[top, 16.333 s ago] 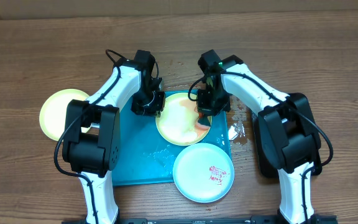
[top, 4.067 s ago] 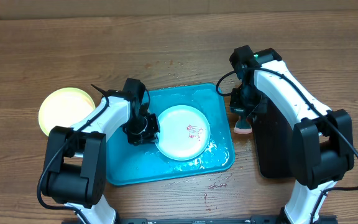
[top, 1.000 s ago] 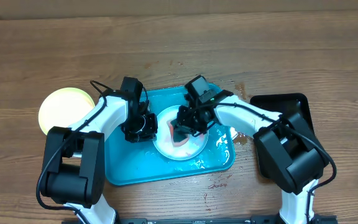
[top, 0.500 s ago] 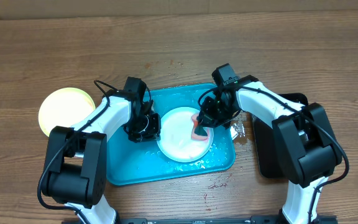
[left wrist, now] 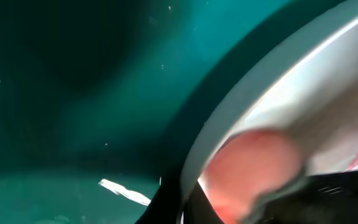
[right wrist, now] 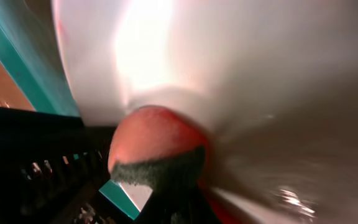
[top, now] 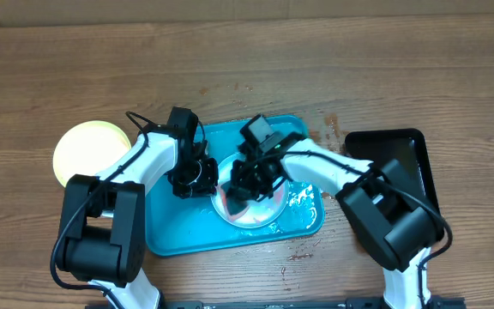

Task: Clean dirty plates on tray and stack at the side
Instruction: 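Scrub the white plate with the sponge while the left gripper holds it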

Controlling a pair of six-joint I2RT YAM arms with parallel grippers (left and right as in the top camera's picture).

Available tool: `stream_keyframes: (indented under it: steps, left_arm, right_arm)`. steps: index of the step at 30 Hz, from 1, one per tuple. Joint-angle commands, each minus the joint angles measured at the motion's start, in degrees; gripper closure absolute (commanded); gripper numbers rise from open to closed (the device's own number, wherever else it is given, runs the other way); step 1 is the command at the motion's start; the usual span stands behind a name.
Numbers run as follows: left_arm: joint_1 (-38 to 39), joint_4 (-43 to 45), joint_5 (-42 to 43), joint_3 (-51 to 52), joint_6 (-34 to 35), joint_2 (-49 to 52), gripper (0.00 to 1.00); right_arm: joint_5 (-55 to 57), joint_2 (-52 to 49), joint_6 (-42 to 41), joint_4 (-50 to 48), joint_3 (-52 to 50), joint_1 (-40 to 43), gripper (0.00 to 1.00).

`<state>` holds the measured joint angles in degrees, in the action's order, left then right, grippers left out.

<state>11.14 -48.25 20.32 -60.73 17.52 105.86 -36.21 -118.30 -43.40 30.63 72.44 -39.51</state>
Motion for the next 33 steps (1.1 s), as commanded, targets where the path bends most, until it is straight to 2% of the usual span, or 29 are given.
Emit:
stream_keyframes:
  steps: [1, 10, 15, 19, 29, 33]
  left_arm:
    - [-0.20, 0.57, -2.89, 0.90, -0.66, 0.96, 0.96]
    - [-0.20, 0.28, -2.91, 0.90, -0.68, 0.96, 0.96]
    - [-0.20, 0.26, -2.93, 0.90, -0.66, 0.96, 0.96]
    - [-0.24, 0.28, -2.91, 0.90, -0.57, 0.96, 0.96]
    - [-0.24, 0.94, -2.91, 0.90, -0.17, 0.96, 0.96]
    - [-0.24, 1.33, -2.91, 0.90, -0.17, 0.96, 0.96]
  right_arm:
    - [1.01, -1.31, -3.89, -1.29, -1.01, 0.37, 0.96]
    - [9.88, -1.31, -7.96, -10.51, -1.01, 8.52, 0.96]
    - [10.78, -1.31, -7.61, -9.86, -1.01, 13.77, 0.96]
    - [10.93, -1.29, -6.47, -3.82, -1.01, 16.65, 0.96]
    - [12.46, -1.29, 6.45, 16.35, 0.59, 17.73, 0.96]
    - [13.86, -1.29, 11.02, 21.59, 2.43, 17.42, 0.96]
